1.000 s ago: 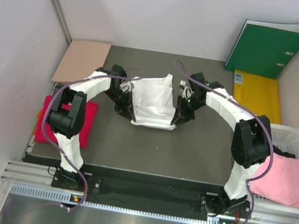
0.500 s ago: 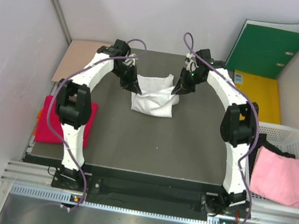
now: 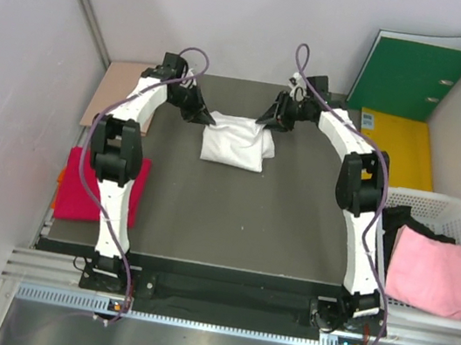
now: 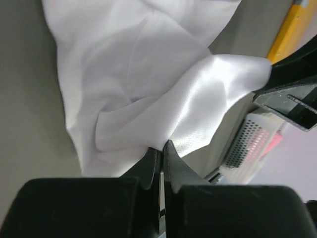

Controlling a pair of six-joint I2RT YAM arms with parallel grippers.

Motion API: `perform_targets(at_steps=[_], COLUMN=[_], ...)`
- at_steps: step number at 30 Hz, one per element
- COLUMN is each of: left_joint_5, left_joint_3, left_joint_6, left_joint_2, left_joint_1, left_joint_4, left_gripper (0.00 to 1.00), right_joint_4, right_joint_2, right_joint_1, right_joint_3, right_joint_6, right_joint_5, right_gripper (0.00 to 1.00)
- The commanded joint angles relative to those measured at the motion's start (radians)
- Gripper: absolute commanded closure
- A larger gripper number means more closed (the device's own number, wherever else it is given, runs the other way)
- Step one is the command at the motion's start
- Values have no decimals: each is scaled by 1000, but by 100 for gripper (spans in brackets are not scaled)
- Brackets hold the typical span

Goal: Fold and stack the t-shirts
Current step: Fold the long partially folded tshirt into a neat square

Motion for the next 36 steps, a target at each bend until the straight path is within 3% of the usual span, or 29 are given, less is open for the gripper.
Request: perform_targets(at_steps=[1,4,7,16,18,19,20,25,29,33,36], left_joint_5=[160,232,258,264,283,286,289,298,209,108,68], left_joint_3=[45,82,105,107,75,61,49,-10,24,55,68], left_joint_6=[-118,-225,-342,-597,-618,-624,-621,-515,-269,-100,-26], left_joint_2=[92,170,233,311,295,282,259,198,155,140,147], left_joint_1=[8,9,14,75,84,86,86,86,86,86,86], left_joint_4=[207,325,463,773,807,867,875,848,512,335,268], left_gripper=[100,100,100,98,63,6,1,1,1,1,1], right_joint_4=[273,325,310,198,204,212,221,241,307,344,393], right_joint_2=[11,-39,-97,-271,-306,-315,-323,-343,-337,-279,-240], right_joint_1=[-17,-34,-49,-68,-66,-66,-68,-49,-26,12,27], right_joint_3=[19,-20,-51,-288,-357,-380,-399,-466,-499,-492,-489], right_joint_6=[135,146,105,-40,-47,-47,-44,-27,35,97,143], right_joint_5=[-28,29,69,108,106,103,100,85,34,3,0], right_gripper=[48,29,22,21,22,23,23,26,38,55,57])
